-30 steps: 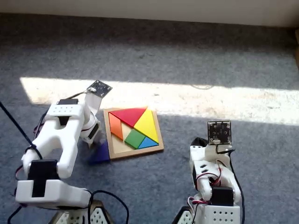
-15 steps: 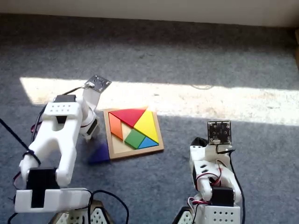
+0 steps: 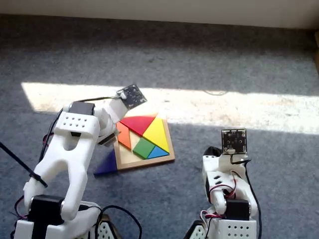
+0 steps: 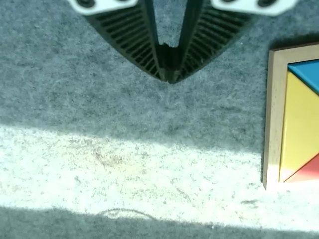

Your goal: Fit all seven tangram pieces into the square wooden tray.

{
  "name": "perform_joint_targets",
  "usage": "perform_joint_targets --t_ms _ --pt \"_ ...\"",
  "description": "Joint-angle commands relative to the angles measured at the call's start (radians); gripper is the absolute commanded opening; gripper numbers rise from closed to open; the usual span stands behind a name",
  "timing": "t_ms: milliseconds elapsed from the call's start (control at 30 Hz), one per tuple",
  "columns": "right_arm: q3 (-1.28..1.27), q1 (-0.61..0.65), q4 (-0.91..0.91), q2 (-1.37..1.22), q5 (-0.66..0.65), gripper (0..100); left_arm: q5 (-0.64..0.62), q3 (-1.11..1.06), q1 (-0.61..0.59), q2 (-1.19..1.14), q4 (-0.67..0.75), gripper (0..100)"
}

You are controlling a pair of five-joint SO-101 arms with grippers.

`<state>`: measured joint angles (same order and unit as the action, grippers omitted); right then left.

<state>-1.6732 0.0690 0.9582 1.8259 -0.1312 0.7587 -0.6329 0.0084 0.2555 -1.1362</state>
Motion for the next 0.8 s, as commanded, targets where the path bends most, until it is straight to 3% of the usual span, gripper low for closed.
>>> perform_joint_targets --t_ms 0,167,533,633,767 --pt "-0.151 -0.012 -0.022 0.01 -0.009 0.9 0.135 0.016 0.068 0.038 0.068 8" --pt "-0.151 -0.012 -0.021 0.01 -0.009 0.9 0.29 0.016 0.125 0.038 0.124 8" --pt "-0.151 -0.012 -0.021 0.01 -0.009 0.9 0.302 0.044 0.239 -0.091 0.233 9" --pt "-0.151 -0.012 -0.021 0.01 -0.009 0.9 0.282 0.096 0.234 -0.17 0.226 20" --pt "-0.151 -0.013 -0.021 0.01 -0.009 0.9 0.13 0.147 0.208 -0.193 0.226 29"
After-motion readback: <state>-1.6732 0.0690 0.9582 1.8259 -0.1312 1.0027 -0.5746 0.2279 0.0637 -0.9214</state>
